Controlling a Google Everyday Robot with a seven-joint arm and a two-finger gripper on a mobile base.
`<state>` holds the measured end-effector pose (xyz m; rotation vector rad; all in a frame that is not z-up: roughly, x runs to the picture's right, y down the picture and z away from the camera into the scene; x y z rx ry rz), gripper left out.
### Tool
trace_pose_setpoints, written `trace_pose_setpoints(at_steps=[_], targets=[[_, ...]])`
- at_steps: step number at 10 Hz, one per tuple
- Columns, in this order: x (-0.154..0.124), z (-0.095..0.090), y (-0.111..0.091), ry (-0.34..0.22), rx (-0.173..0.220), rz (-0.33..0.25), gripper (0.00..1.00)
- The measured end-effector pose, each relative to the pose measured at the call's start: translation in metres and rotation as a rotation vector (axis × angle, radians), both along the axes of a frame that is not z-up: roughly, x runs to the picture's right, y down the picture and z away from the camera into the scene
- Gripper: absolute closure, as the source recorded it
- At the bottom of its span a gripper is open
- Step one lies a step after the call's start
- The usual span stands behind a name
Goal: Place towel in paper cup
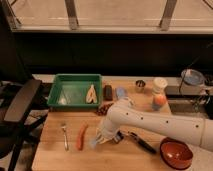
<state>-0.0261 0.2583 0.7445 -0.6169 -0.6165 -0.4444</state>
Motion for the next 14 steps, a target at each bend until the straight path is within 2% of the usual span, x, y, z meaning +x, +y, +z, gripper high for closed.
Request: trace_pose_setpoints(at_steps=[1, 2, 5, 7, 8, 11, 12, 14], targets=[[0.002, -0.004, -0.006, -0.001, 0.016, 0.013, 0.99], [0.004, -0.010, -0.019, -0.001, 0.037, 0.031, 1.00], [0.023, -0.021, -0.076, 0.029, 0.102, 0.104, 1.00], [0.044, -0.010, -0.124, 0.077, 0.135, 0.148, 1.00], [0.064, 0.002, -0.151, 0.114, 0.144, 0.181, 1.00], [0.128, 0.030, -0.197, 0.207, 0.139, 0.264, 1.00], [0.151, 0.036, -0.205, 0.237, 0.127, 0.289, 1.00], [0.162, 0.040, -0.210, 0.251, 0.120, 0.301, 1.00]])
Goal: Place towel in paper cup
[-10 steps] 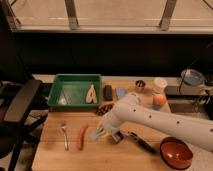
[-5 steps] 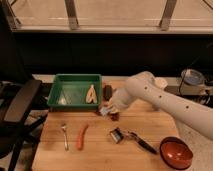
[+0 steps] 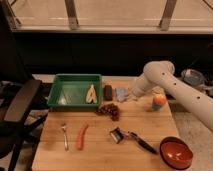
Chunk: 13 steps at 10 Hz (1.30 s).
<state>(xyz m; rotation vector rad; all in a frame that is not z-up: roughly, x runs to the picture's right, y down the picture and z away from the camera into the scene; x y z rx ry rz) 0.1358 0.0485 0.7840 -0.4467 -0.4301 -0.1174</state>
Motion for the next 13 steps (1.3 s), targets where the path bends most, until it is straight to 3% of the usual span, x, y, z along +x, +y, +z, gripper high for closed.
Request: trace_pose_setpoints(at_steps=[3, 5, 9, 13], targets=[[-0.001, 0.001, 0.001, 0.001, -0.001, -0.003, 1.00], [0.012, 0.002, -0.010, 0.045, 0.012, 0.012, 1.00], [0.084, 0.011, -0.041, 0.148, 0.041, 0.046, 1.00], [0.124, 0.037, -0.073, 0.206, 0.052, 0.076, 1.00]])
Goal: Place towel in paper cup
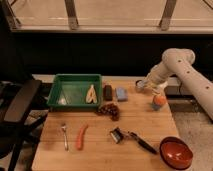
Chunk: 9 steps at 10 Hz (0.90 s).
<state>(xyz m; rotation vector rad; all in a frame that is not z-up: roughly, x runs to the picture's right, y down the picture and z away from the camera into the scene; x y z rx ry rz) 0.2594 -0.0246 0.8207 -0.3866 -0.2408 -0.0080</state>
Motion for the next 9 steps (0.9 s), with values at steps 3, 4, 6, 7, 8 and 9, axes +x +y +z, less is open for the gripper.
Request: trace_pose_setpoints(at_steps=[3, 4, 6, 7, 8, 9], targets=[[0.023, 0.013, -0.015, 0.052, 0.015, 0.015, 1.00], [0.035, 0.014, -0.017, 0.075, 0.021, 0.024, 1.00], [0.057, 0.015, -0.022, 0.113, 0.045, 0.052, 1.00], [0.072, 0.016, -0.021, 0.131, 0.049, 0.064, 1.00], [0.084, 0.017, -0.020, 0.142, 0.052, 0.075, 1.00], [0.088, 0.021, -0.018, 0.144, 0.055, 0.077, 1.00]])
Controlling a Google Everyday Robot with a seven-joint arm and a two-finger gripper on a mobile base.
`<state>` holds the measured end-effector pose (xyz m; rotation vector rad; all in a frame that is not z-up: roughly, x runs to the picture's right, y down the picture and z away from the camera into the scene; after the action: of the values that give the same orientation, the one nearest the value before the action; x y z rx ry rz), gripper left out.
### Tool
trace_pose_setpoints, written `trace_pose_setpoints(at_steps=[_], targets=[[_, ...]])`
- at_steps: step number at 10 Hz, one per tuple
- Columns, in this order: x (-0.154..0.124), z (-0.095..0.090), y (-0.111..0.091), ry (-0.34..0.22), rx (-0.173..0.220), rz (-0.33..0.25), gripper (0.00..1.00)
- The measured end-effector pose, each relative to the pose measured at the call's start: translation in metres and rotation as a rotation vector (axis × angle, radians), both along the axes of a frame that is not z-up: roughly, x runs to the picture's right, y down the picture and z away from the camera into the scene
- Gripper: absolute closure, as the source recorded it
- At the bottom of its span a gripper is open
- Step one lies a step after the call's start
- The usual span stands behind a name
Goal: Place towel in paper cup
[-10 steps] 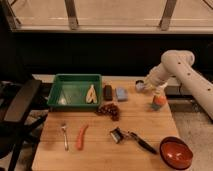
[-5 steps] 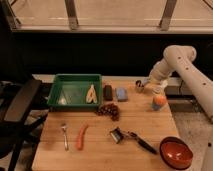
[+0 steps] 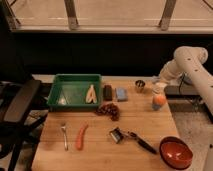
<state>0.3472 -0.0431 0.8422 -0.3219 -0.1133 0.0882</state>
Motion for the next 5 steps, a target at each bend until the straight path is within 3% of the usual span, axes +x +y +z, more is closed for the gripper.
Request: trace_pose_setpoints(at_steps=[5], targets=[[-0.001, 0.023, 0.001, -0.045, 0.040, -0.062, 1.00]])
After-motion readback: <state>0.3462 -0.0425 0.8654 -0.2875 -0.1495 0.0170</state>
